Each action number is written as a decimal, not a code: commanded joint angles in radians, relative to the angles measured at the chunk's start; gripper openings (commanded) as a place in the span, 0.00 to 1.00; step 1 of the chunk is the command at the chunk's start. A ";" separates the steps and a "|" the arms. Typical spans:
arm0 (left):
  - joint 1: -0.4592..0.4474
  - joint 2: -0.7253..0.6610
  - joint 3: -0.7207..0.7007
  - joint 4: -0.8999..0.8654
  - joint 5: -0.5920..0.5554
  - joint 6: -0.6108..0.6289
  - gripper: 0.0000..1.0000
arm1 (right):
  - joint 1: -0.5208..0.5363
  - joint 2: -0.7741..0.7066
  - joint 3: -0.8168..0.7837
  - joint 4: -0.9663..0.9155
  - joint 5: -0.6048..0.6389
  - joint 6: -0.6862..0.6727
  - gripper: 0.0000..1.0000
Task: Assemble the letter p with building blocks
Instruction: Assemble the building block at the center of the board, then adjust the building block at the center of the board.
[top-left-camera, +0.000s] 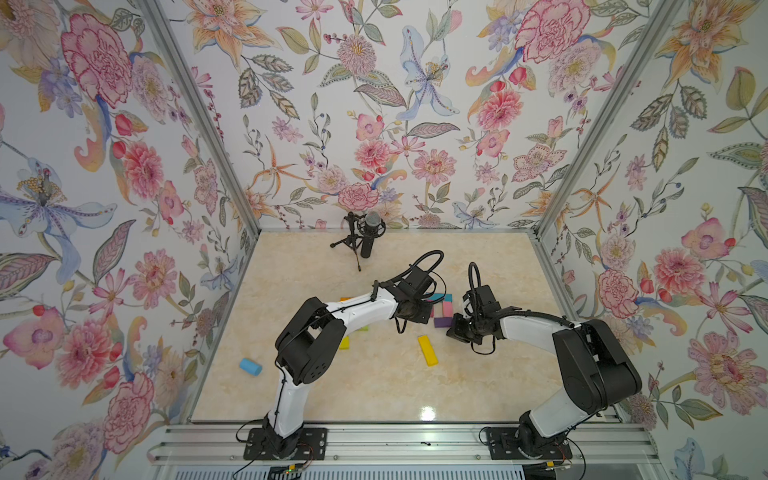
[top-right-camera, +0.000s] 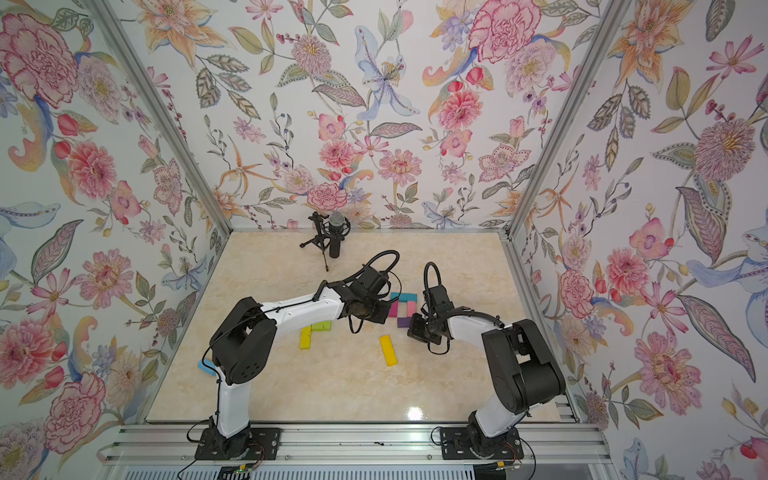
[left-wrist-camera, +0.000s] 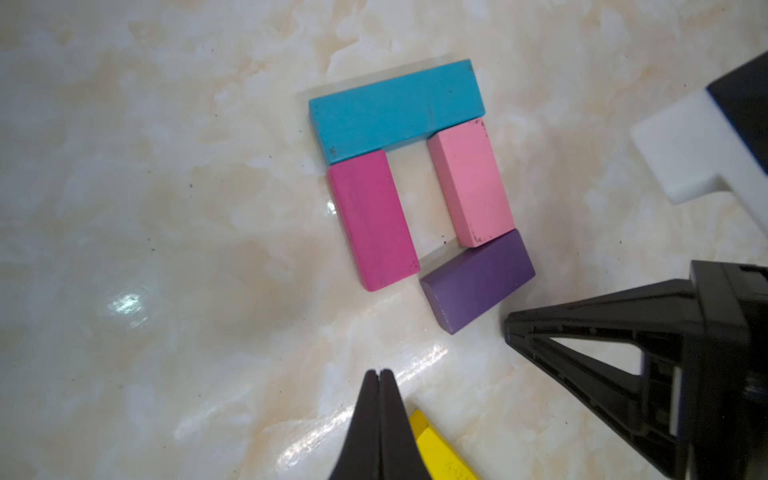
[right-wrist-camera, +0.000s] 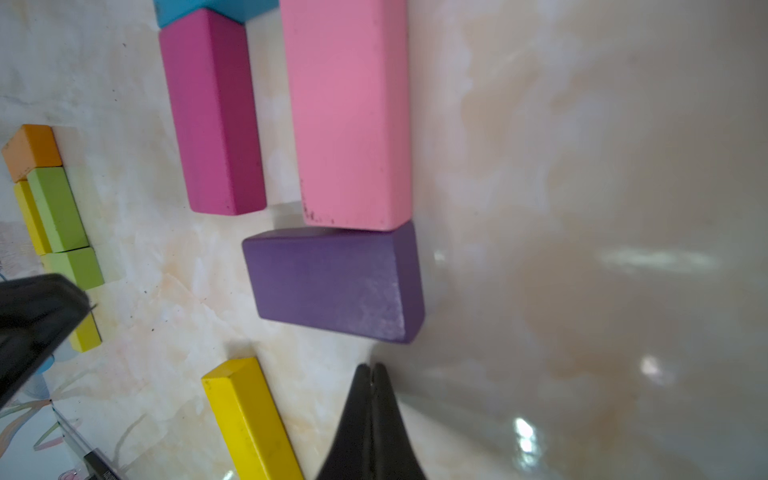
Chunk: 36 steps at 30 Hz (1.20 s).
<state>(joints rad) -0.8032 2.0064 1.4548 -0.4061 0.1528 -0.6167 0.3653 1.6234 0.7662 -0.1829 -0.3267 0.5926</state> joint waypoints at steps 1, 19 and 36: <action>0.021 -0.063 -0.050 -0.013 -0.050 -0.005 0.00 | 0.008 0.047 0.032 0.007 0.011 0.020 0.00; 0.042 -0.148 -0.197 0.010 -0.050 -0.020 0.00 | 0.044 0.032 0.045 -0.009 0.013 0.047 0.00; -0.068 -0.240 -0.398 0.059 0.137 -0.059 0.00 | 0.036 -0.113 -0.033 -0.090 -0.015 0.017 0.00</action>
<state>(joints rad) -0.8471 1.7935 1.0893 -0.3683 0.2317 -0.6476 0.3962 1.5414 0.7578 -0.2424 -0.3256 0.6174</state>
